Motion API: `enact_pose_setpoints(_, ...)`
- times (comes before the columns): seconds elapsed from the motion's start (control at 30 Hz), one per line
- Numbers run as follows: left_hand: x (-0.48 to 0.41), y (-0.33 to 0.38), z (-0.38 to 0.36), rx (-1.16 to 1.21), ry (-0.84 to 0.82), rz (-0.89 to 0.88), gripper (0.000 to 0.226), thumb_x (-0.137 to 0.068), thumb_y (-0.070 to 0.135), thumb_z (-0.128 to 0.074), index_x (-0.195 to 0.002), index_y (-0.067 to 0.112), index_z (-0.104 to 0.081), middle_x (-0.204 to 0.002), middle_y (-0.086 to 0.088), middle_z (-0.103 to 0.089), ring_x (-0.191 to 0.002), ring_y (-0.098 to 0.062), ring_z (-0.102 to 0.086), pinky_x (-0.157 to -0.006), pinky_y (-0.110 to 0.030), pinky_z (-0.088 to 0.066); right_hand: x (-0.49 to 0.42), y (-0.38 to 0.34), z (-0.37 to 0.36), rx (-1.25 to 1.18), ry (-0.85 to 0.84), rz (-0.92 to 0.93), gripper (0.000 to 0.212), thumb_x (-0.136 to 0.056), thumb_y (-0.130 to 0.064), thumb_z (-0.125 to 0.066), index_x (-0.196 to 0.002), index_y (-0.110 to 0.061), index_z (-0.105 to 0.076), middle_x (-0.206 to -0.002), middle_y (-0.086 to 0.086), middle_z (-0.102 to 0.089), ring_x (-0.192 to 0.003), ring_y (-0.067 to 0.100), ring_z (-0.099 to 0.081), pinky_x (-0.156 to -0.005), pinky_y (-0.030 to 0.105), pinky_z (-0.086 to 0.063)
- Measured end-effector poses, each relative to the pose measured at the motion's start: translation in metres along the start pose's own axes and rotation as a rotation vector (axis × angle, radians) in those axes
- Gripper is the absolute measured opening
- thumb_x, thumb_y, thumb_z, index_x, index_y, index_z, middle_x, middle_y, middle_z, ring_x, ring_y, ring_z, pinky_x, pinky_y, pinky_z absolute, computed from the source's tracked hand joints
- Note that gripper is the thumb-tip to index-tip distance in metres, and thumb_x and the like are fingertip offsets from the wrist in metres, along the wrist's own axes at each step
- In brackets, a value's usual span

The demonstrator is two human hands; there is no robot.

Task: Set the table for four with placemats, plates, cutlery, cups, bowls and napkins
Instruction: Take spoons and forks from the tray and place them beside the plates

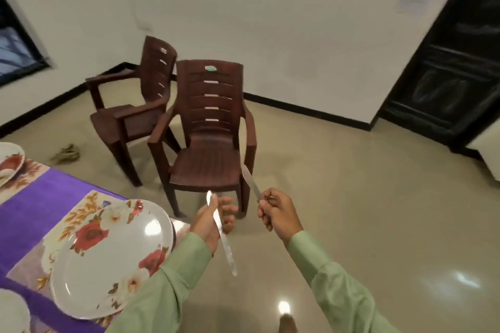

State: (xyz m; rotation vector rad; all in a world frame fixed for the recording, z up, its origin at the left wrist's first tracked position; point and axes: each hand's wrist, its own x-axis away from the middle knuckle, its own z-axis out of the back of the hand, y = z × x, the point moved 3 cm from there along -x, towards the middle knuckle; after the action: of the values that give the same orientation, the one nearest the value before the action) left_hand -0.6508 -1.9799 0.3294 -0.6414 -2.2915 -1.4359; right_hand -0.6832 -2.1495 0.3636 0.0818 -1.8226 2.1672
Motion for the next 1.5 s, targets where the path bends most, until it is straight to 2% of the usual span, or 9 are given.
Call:
enact_pose_setpoints(0.1, -0.042, 0.019, 0.004, 0.071, 0.122, -0.069, 0.041, -0.104, 0.038, -0.037, -0.093, 0.006, -0.059, -0.065, -0.005, -0.059, -0.038, -0.009, -0.039, -0.037, -0.017, -0.029, -0.067, -0.008, -0.005, -0.008, -0.096, 0.008, 0.014, -0.098, 0.003, -0.044, -0.088, -0.004, -0.05, -0.061, 0.009, -0.052, -0.04, 0.011, -0.038, -0.037, 0.02, -0.029)
enact_pose_setpoints(0.37, -0.115, 0.066, 0.013, 0.327, 0.428, -0.271, 0.037, -0.102, 0.04, -0.042, -0.102, 0.005, -0.056, -0.064, -0.002, -0.05, -0.038, -0.006, -0.031, -0.036, -0.018, -0.025, -0.222, -0.041, -0.034, 0.104, -0.467, 0.099, 0.023, -0.097, -0.002, -0.05, -0.08, -0.015, -0.057, -0.06, 0.001, -0.057, -0.044, 0.006, -0.045, -0.043, 0.015, -0.034)
enact_pose_setpoints(0.6, -0.129, 0.095, 0.035, 0.48, 0.651, -0.365, 0.037, -0.104, 0.04, -0.038, -0.1, 0.007, -0.055, -0.064, -0.002, -0.051, -0.039, -0.006, -0.034, -0.034, -0.017, -0.026, -0.306, -0.068, -0.108, 0.186, -0.716, 0.142, 0.016, -0.094, -0.011, -0.059, -0.082, -0.016, -0.067, -0.063, 0.0, -0.062, -0.06, 0.013, -0.057, -0.06, 0.028, -0.047)
enact_pose_setpoints(0.73, -0.145, 0.112, 0.084, 0.614, 0.734, -0.441, 0.038, -0.102, 0.043, -0.039, -0.094, 0.009, -0.056, -0.061, -0.001, -0.051, -0.036, -0.005, -0.032, -0.031, -0.016, -0.025, -0.334, -0.074, -0.183, 0.221, -0.864, 0.16, 0.01, -0.092, -0.016, -0.063, -0.084, -0.016, -0.069, -0.075, 0.012, -0.068, -0.07, 0.02, -0.06, -0.071, 0.038, -0.054)
enact_pose_setpoints(0.87, -0.155, 0.138, 0.127, 0.739, 0.803, -0.491, 0.04, -0.104, 0.042, -0.035, -0.087, 0.011, -0.053, -0.057, 0.001, -0.047, -0.032, -0.003, -0.026, -0.03, -0.014, -0.017, -0.352, -0.084, -0.256, 0.282, -0.959, 0.171, 0.011, -0.092, -0.015, -0.061, -0.082, -0.016, -0.066, -0.065, 0.002, -0.059, -0.065, 0.017, -0.053, -0.066, 0.033, -0.047)
enact_pose_setpoints(1.0, -0.152, 0.165, 0.172, 0.852, 0.875, -0.57, 0.037, -0.103, 0.041, -0.037, -0.086, 0.012, -0.051, -0.057, 0.001, -0.047, -0.031, -0.003, -0.027, -0.03, -0.013, -0.018, -0.358, -0.105, -0.331, 0.386, -1.085, 0.237, 0.011, -0.096, -0.013, -0.057, -0.09, -0.009, -0.065, -0.065, 0.003, -0.057, -0.062, 0.017, -0.05, -0.058, 0.029, -0.043)
enact_pose_setpoints(1.2, -0.119, 0.176, 0.223, 0.983, 1.103, -0.671, 0.035, -0.104, 0.038, -0.037, -0.087, 0.011, -0.051, -0.056, 0.002, -0.045, -0.03, -0.002, -0.023, -0.029, -0.013, -0.019, -0.328, -0.107, -0.445, 0.52, -1.304, 0.356, 0.01, -0.095, -0.008, -0.056, -0.09, -0.006, -0.064, -0.064, 0.0, -0.056, -0.057, 0.013, -0.048, -0.055, 0.022, -0.041)
enact_pose_setpoints(1.4, -0.093, 0.154, 0.261, 1.203, 1.268, -0.813, 0.036, -0.104, 0.041, -0.036, -0.085, 0.012, -0.049, -0.055, 0.001, -0.042, -0.03, -0.003, -0.025, -0.03, -0.01, -0.018, -0.283, -0.065, -0.544, 0.783, -1.539, 0.505, 0.021, -0.09, -0.008, -0.054, -0.073, -0.02, -0.055, -0.078, 0.012, -0.064, -0.072, 0.031, -0.059, -0.07, 0.044, -0.052)
enact_pose_setpoints(1.5, -0.082, 0.152, 0.268, 1.23, 1.42, -0.841, 0.04, -0.102, 0.045, -0.035, -0.086, 0.012, -0.05, -0.053, 0.003, -0.043, -0.031, -0.003, -0.026, -0.031, -0.012, -0.017, -0.263, -0.042, -0.581, 0.878, -1.641, 0.569, 0.027, -0.09, -0.009, -0.05, -0.067, -0.022, -0.046, -0.085, 0.012, -0.063, -0.079, 0.03, -0.055, -0.073, 0.039, -0.047)
